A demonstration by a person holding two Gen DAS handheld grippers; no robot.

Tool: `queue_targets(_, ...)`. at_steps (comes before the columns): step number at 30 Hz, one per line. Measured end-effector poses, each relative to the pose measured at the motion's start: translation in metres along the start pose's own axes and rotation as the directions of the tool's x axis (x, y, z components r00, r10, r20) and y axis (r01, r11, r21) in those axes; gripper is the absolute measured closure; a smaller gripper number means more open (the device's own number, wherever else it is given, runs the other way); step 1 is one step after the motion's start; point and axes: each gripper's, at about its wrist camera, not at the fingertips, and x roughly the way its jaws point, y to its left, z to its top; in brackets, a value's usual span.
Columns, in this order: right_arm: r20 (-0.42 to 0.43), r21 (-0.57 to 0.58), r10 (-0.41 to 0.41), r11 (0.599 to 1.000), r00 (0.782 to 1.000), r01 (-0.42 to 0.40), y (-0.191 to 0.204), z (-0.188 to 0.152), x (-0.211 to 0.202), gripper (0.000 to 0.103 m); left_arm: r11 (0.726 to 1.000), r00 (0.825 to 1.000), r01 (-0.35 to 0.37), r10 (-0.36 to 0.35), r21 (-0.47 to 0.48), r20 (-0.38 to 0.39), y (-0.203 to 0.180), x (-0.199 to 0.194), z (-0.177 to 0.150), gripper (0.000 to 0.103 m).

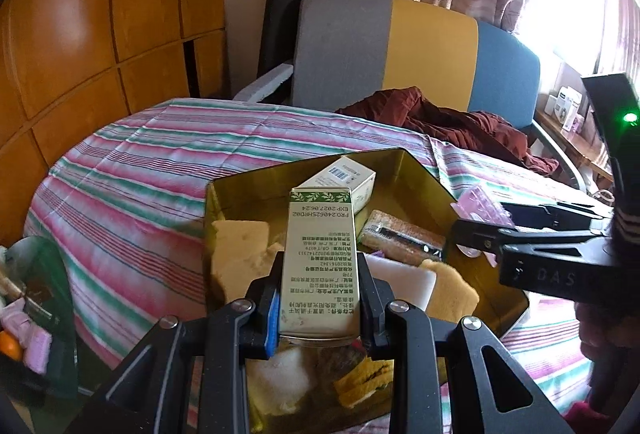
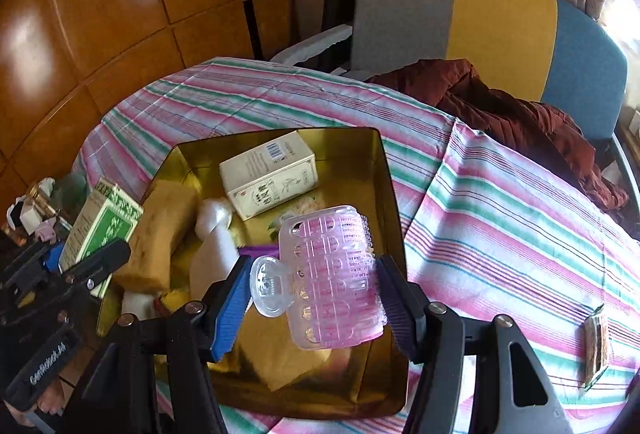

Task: Organize objects
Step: 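Release the box into the gold tray with the left gripper while the right drops the pink roller there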

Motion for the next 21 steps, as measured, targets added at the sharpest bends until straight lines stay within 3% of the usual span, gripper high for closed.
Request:
queue_targets(15,-0.051,0.075,0.011,0.997,0.999,-0.008,-0.024,0.025,0.042,0.041,0.998,0.996,0.067,-0.067,0.001,-0.051,-0.011,0.049,0.030,0.073)
queue_targets(21,-0.061,0.081,0.009,0.997,0.998,-0.004,-0.027,0.032,0.052,0.040,0.991,0.989,0.118,-0.122,-0.056,-0.084,-0.004,0.069,0.046,0.073)
